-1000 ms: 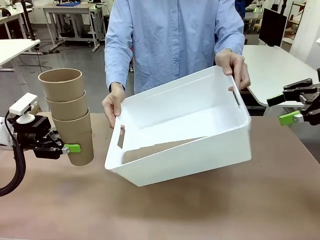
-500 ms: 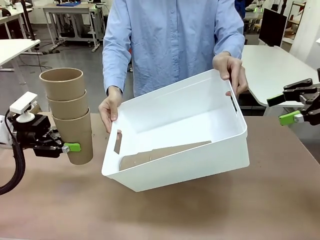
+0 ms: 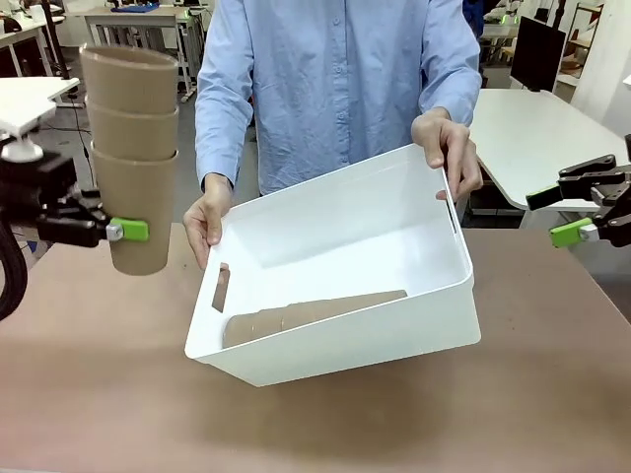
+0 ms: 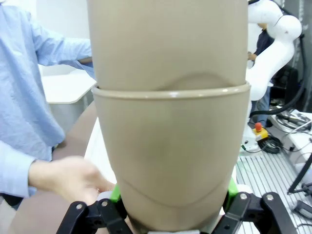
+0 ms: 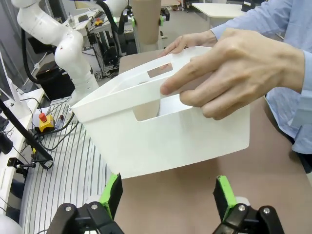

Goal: Stack the cups and store them in the basket.
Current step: Place the stack of Reusable plastic cups into the Pantry Basket.

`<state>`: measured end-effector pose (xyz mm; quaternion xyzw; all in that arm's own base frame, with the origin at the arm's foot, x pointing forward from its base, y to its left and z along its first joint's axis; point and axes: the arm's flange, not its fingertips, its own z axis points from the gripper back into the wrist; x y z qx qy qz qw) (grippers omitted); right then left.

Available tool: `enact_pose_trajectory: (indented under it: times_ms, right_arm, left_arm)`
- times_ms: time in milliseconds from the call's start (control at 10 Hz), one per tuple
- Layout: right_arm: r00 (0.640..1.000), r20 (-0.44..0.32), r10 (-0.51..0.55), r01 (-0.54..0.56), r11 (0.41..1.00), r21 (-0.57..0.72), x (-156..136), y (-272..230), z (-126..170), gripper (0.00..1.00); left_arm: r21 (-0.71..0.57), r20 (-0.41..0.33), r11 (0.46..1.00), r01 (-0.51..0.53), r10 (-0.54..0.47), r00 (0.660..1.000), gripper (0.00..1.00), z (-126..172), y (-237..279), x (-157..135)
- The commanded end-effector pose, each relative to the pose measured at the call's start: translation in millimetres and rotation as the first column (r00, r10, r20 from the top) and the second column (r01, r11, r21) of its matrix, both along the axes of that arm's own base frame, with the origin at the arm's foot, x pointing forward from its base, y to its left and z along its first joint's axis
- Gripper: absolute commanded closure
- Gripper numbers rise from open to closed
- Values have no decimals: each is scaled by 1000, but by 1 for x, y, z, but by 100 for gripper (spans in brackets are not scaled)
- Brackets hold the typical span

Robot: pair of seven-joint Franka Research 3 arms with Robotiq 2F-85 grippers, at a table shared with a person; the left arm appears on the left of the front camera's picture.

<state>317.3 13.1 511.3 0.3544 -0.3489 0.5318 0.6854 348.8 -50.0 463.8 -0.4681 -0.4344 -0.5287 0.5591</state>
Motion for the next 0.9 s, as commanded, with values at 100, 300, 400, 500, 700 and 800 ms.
enact_pose_trajectory:
  times_ms: [100, 300, 400, 500, 700, 800]
  right_arm:
    - [1000, 4, 2, -2, 1000, 17, 2, 0, 2, 0]
    - [1000, 4, 2, -2, 1000, 17, 2, 0, 2, 0]
    - [1000, 4, 2, -2, 1000, 17, 2, 0, 2, 0]
    - [1000, 4, 2, -2, 1000, 17, 2, 0, 2, 0]
    - [1000, 4, 2, -2, 1000, 17, 2, 0, 2, 0]
    - [1000, 4, 2, -2, 1000, 17, 2, 0, 2, 0]
  left_arm:
    - [171, 11, 984, -55, 54, 999, 16, 46, -45, -32]
    - [294, 36, 954, -64, 56, 998, 16, 57, -84, -35]
    - [351, 43, 934, -70, 58, 997, 16, 55, -103, -34]
    - [409, 50, 910, -70, 54, 997, 16, 50, -123, -32]
    - [501, 75, 861, -90, 61, 995, 16, 42, -157, -29]
    - [534, 90, 838, -113, 76, 993, 16, 40, -170, -25]
